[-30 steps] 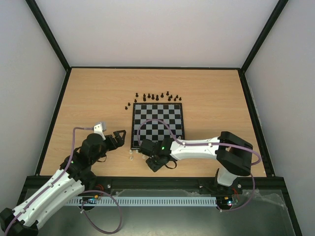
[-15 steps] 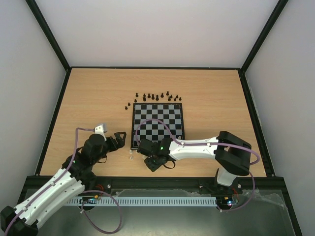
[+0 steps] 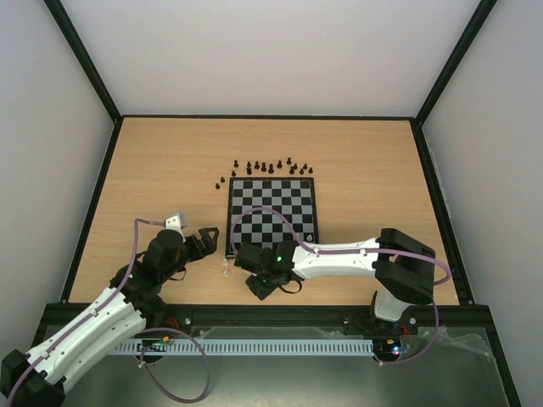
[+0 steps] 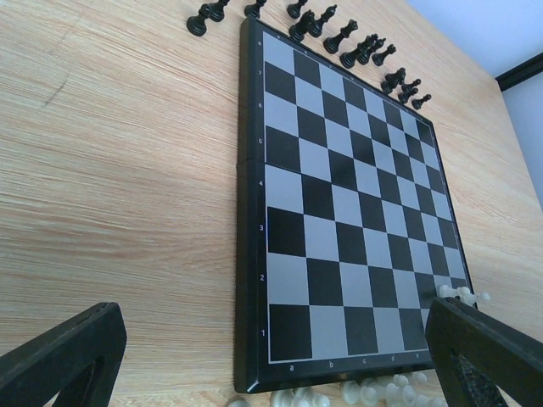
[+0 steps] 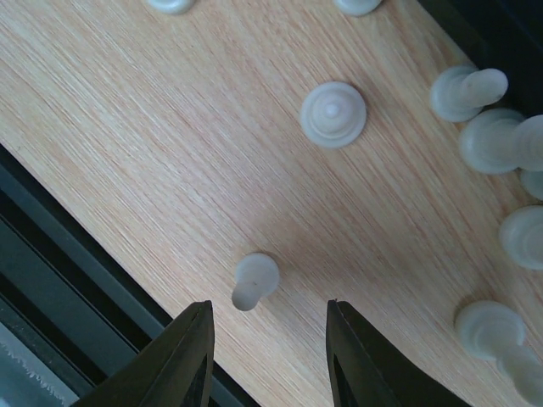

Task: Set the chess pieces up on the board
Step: Pick up the chess piece at the center of the board.

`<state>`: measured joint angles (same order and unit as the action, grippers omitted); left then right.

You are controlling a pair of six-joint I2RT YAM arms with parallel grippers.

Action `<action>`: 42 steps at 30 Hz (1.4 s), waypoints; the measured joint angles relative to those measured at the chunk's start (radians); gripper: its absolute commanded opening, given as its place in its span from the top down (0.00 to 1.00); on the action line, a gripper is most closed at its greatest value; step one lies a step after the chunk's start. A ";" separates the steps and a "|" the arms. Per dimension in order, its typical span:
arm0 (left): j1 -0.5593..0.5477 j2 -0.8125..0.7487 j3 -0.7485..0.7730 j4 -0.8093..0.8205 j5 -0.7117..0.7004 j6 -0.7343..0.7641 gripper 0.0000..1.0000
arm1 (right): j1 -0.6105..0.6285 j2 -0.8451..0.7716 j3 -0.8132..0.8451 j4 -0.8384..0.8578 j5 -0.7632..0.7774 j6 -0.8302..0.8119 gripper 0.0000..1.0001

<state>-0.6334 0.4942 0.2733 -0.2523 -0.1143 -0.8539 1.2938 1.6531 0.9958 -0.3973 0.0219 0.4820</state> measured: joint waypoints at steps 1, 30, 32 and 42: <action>0.000 0.000 0.000 0.000 0.000 0.000 0.00 | 0.001 0.000 0.001 0.001 -0.003 0.000 0.63; 0.000 -0.032 -0.013 -0.002 0.000 0.000 0.00 | 0.005 0.081 0.053 -0.002 0.025 -0.007 0.93; 0.000 -0.031 -0.013 -0.002 0.000 0.000 0.00 | 0.005 0.058 0.057 -0.018 0.046 -0.008 0.93; 0.000 -0.015 -0.013 0.000 0.001 0.000 0.00 | -0.172 -0.194 0.121 -0.126 0.164 -0.056 0.91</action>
<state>-0.6334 0.4789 0.2604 -0.2523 -0.1131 -0.8539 1.1213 1.4593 1.1164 -0.5232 0.1856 0.4263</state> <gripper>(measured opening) 0.995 0.094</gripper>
